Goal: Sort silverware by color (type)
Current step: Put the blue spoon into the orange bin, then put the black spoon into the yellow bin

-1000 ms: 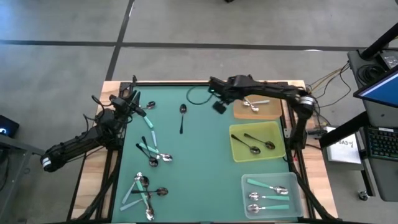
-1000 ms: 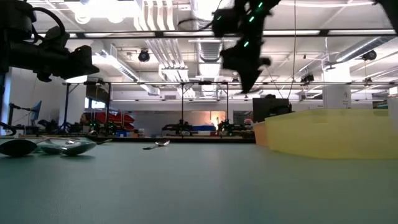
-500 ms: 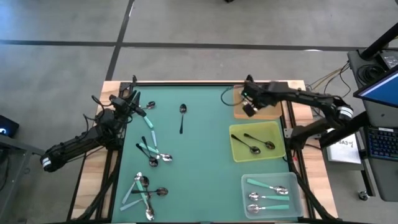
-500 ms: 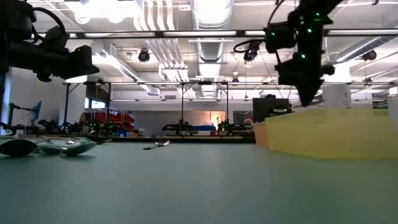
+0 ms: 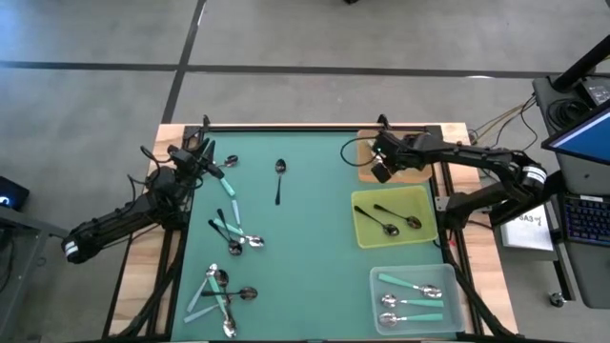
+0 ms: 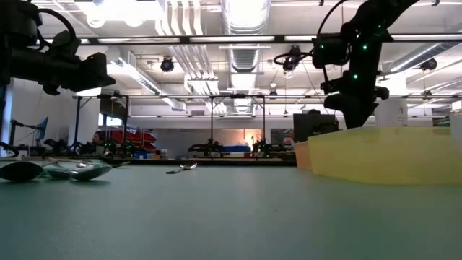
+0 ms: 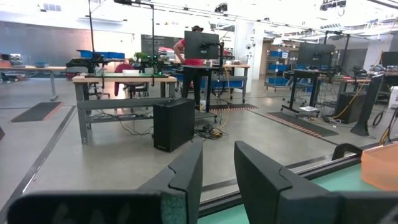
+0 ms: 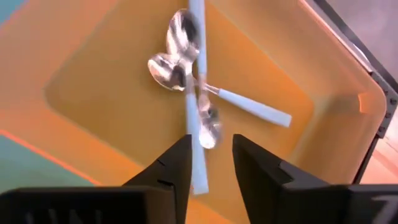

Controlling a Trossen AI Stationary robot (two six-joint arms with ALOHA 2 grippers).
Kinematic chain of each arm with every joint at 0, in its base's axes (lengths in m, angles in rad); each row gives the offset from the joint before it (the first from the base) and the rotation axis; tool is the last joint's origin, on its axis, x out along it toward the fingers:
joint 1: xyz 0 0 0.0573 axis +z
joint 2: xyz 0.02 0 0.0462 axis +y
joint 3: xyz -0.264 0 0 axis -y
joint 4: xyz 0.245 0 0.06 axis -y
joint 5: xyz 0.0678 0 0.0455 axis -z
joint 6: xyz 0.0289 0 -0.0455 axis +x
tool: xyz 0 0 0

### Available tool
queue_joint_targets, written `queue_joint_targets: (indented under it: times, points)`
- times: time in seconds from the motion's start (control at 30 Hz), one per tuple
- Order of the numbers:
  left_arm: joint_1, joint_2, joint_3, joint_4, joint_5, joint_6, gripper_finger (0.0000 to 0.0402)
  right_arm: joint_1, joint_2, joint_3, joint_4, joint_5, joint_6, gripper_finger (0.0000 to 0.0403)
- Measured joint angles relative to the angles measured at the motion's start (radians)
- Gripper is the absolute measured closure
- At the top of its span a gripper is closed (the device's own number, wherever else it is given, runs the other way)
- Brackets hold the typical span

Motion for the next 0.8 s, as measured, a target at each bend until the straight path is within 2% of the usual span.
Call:
queue_joint_targets:
  times: [0.13, 0.3, 0.57, 0.8]
  points:
    - [0.0, 0.0, 0.0, 0.0, 0.0, 0.0, 0.0325, 0.001, 0.0, 0.041, 0.001, -0.024, 0.046, 0.0273]
    - [0.0, 0.0, 0.0, 0.0, 0.0, 0.0, 0.0325, 0.005, 0.0, 0.114, 0.001, -0.189, 0.061, 0.0263]
    - [0.0, 0.0, 0.0, 0.0, 0.0, 0.0, 0.0325, 0.051, 0.005, 0.212, 0.01, -0.202, 0.038, 0.0276]
    - [0.0, 0.0, 0.0, 0.0, 0.0, 0.006, 0.0325, 0.097, 0.009, 0.197, 0.039, -0.202, -0.069, 0.0279]
